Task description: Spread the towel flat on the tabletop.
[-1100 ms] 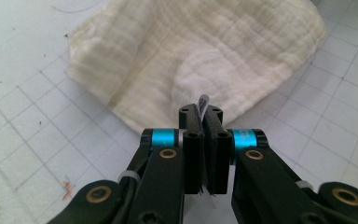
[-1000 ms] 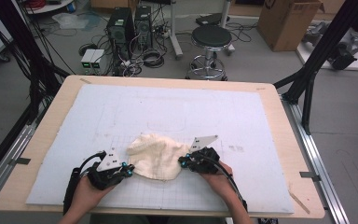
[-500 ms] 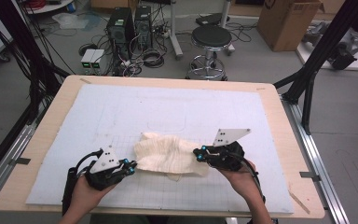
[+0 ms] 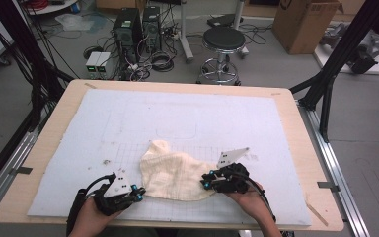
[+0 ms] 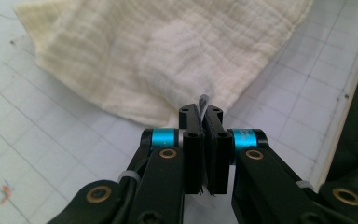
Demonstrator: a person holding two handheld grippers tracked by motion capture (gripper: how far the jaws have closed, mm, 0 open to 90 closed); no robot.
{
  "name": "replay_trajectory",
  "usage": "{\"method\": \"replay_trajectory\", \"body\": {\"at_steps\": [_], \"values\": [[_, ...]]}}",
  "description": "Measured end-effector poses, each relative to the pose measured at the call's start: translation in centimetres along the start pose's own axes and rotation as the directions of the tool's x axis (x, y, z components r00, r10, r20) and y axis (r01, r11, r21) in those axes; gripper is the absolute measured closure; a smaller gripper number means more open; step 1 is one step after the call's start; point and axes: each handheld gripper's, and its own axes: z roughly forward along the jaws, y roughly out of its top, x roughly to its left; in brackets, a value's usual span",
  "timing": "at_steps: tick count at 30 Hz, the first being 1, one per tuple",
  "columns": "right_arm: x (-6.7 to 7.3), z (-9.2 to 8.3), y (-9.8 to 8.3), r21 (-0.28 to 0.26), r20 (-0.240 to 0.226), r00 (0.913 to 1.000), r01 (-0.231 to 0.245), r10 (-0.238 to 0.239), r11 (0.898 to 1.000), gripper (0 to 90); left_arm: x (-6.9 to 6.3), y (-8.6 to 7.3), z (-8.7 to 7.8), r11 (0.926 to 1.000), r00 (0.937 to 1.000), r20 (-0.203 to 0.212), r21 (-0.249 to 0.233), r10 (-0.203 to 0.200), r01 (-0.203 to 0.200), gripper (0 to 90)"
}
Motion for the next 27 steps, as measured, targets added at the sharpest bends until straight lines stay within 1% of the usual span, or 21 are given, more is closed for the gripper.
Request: {"method": "replay_trajectory", "body": {"at_steps": [1,2,4,5,6,7,9,10,12,13,14,16,17,19,21,22,24,25,26,27], "values": [[0.1,0.1,-0.1,0.009,-0.006,1.0000,0.003,-0.003,1.000,71.7,-0.1,-0.1,-0.1,0.9999,1.0000,0.002,0.010,0.003,-0.003,86.8],[0.2,0.3,-0.4,0.026,-0.014,0.9999,0.003,-0.003,1.000,69.8,-0.2,-0.2,-0.1,1.0000,1.0000,0.001,0.008,0.004,-0.004,86.8],[0.4,0.4,-0.7,0.047,-0.025,0.9997,0.004,-0.003,0.999,69.6,-0.3,-0.4,-0.1,0.9999,0.9999,0.009,0.014,0.009,-0.009,86.8],[0.6,0.6,-0.9,0.057,-0.020,0.9998,0.003,-0.001,0.998,69.4,-0.4,-0.5,0.0,0.9999,0.9999,0.016,0.013,0.005,-0.005,86.7],[0.7,0.6,-1.1,0.054,-0.021,0.9997,0.011,-0.010,0.998,69.8,-0.4,-0.5,0.0,0.9998,0.9997,0.024,0.016,0.008,-0.008,86.6],[0.8,0.6,-1.2,0.048,-0.017,0.9998,0.007,-0.006,0.999,70.9,-0.4,-0.5,0.0,0.9999,0.9996,0.028,0.014,0.002,-0.003,86.4],[1.1,0.6,-1.4,0.049,-0.014,0.9999,0.008,-0.008,0.999,76.4,-0.3,-0.4,-0.2,1.0000,0.9992,0.039,0.009,-0.003,0.003,81.0],[1.1,0.6,-1.4,0.049,-0.014,0.9999,0.008,-0.008,0.999,76.4,-0.2,-0.3,-0.3,0.9999,0.9986,0.052,-0.011,-0.010,0.011,81.0],[1.4,0.6,-1.5,0.054,-0.015,0.9997,0.021,-0.020,0.998,83.0,0.3,0.0,-0.7,0.9984,0.9981,0.053,-0.045,-0.030,0.033,73.3],[1.5,0.5,-1.6,0.057,-0.029,0.9994,0.021,-0.020,0.998,85.6,0.7,0.4,-1.0,0.9968,0.9973,0.056,-0.062,-0.047,0.050,69.8],[1.6,0.5,-1.7,0.052,-0.031,0.9992,0.027,-0.025,0.998,86.8,1.0,0.6,-1.1,0.9956,0.9968,0.057,-0.071,-0.057,0.061,67.2],[1.7,0.4,-1.7,0.052,-0.044,0.9987,0.030,-0.027,0.998,87.5,1.9,1.5,-1.4,0.9922,0.9952,0.057,-0.092,-0.080,0.085,63.6],[1.8,0.3,-1.8,0.058,-0.048,0.9985,0.029,-0.026,0.998,87.6,2.4,1.9,-1.5,0.9903,0.9945,0.056,-0.102,-0.089,0.094,60.3],[1.9,0.3,-1.8,0.060,-0.052,0.9983,0.029,-0.026,0.998,87.7,3.2,2.6,-1.7,0.9859,0.9922,0.060,-0.121,-0.109,0.116,59.7],[2.2,0.1,-1.9,0.064,-0.054,0.9980,0.036,-0.033,0.997,87.8,3.9,3.3,-1.8,0.9829,0.9910,0.062,-0.135,-0.119,0.126,57.8],[2.5,-0.2,-2.0,0.055,-0.055,0.9975,0.046,-0.043,0.997,87.9,4.1,3.5,-1.8,0.9813,0.9901,0.064,-0.139,-0.125,0.133,56.1],[2.7,-0.4,-2.0,0.054,-0.061,0.9975,0.039,-0.036,0.998,87.8,4.4,3.8,-1.8,0.9806,0.9904,0.058,-0.144,-0.125,0.132,56.2],[2.9,-0.8,-2.1,0.037,-0.071,0.9967,0.041,-0.038,0.998,87.9,4.5,3.9,-1.7,0.9807,0.9903,0.058,-0.143,-0.126,0.134,56.1],[2.9,-0.8,-2.1,0.037,-0.071,0.9967,0.041,-0.038,0.998,87.9,4.5,3.9,-1.6,0.9805,0.9901,0.053,-0.142,-0.130,0.136,56.1],[3.1,-0.9,-2.2,0.032,-0.074,0.9964,0.042,-0.040,0.999,87.9,4.6,4.0,-1.5,0.9786,0.9892,0.048,-0.146,-0.139,0.144,56.2]]}}
